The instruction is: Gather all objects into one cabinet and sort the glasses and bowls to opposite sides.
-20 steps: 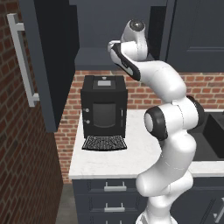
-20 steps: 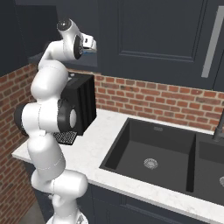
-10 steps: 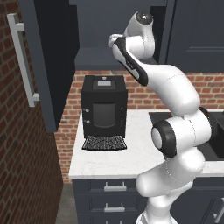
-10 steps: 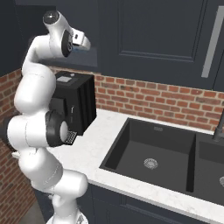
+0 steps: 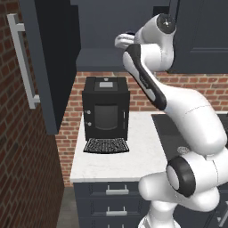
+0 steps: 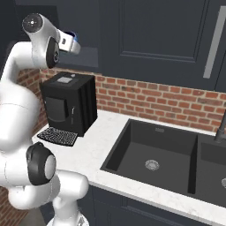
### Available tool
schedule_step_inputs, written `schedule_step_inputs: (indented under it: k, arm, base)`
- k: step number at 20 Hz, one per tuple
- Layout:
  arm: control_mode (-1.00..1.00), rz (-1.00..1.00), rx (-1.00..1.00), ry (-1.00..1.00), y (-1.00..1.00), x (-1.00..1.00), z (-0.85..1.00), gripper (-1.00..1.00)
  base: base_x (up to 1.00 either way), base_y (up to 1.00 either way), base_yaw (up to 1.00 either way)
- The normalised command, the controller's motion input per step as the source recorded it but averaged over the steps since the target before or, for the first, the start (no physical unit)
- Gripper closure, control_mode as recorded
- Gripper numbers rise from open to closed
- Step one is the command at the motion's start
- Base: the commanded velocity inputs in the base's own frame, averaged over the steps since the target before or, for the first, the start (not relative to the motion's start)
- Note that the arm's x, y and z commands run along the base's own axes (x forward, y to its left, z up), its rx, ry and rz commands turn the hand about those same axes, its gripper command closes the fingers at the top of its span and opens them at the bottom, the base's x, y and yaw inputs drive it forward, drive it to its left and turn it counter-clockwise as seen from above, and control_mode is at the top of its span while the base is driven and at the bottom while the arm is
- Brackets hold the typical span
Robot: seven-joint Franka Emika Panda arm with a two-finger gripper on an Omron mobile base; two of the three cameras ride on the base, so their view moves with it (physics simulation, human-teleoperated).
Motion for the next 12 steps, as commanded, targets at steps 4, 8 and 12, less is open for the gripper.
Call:
schedule_step_inputs:
  k: [4,8,12]
  arm:
    - [-1.00,0.12,0.00,-0.02,0.01,-1.00,0.53,1.00]
    - [-1.00,0.17,0.00,0.00,-0.08,-1.00,0.69,1.00]
    - [-1.00,0.21,-0.01,0.00,-0.32,-1.00,0.59,1.00]
  base:
    - [0.00,0.00,0.00]
    - [0.00,0.00,0.00]
    - [0.00,0.00,0.00]
